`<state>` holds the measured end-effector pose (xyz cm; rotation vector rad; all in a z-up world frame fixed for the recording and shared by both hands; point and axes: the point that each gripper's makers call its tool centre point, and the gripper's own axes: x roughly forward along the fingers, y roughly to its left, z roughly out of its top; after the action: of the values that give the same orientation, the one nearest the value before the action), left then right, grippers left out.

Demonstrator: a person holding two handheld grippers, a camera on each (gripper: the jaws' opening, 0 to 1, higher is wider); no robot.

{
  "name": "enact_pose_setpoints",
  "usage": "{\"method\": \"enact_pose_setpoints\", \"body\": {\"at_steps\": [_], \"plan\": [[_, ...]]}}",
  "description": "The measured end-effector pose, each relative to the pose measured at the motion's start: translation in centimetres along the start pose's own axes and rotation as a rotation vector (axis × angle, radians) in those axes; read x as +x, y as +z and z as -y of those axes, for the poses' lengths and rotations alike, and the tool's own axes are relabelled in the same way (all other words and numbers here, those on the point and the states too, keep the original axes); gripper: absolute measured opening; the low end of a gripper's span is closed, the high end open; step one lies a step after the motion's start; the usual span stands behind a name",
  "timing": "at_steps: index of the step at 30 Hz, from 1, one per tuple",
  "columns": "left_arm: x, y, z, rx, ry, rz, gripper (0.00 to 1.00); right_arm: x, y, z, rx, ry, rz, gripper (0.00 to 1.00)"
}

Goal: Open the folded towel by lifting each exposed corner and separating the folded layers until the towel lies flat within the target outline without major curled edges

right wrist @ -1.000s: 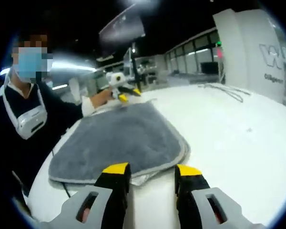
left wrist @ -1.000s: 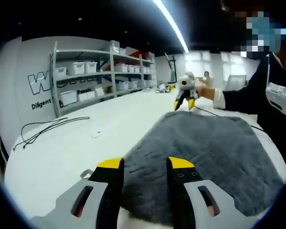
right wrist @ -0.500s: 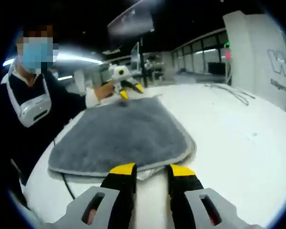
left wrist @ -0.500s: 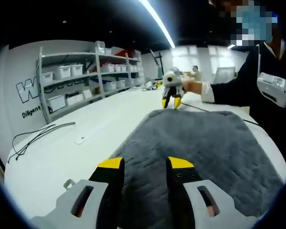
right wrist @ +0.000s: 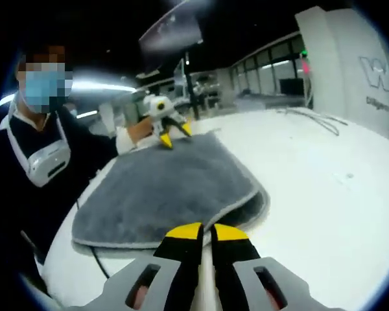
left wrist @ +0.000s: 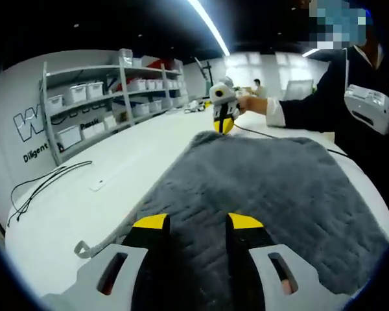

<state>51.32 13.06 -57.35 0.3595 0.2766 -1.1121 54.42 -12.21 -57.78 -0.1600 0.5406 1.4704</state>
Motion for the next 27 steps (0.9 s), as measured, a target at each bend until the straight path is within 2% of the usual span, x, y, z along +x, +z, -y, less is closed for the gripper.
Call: {"method": "enact_pose_setpoints", "body": {"at_steps": [3, 10, 14, 16, 19, 27], "plan": [[0.3, 0.2, 0.2, -0.001, -0.004, 0.006, 0.34, 0.2, 0.4, -0.4, 0.007, 0.010, 0.003, 0.00], [0.5, 0.6, 0.6, 0.010, -0.011, 0.011, 0.34, 0.6, 1.0, -0.9, 0.024, -0.006, -0.035, 0.00], [1.1, 1.6, 0.9, -0.066, -0.026, 0.061, 0.31, 1.0, 1.3, -1.8, 0.047, 0.004, -0.086, 0.00], [1.3, 2.0, 0.7, -0.110, -0.017, 0.073, 0.29, 1.3, 1.9, -2.2, 0.009, -0.002, -0.095, 0.00], [1.4, 2.5, 1.0, -0.133, -0.030, 0.094, 0.29, 1.7, 2.3, -2.7, -0.020, -0.028, -0.122, 0.00], [1.7, 3.8, 1.6, -0.173, -0.052, 0.141, 0.29, 2.4, 4.0, -2.7, -0.046, -0.108, -0.118, 0.00]]}}
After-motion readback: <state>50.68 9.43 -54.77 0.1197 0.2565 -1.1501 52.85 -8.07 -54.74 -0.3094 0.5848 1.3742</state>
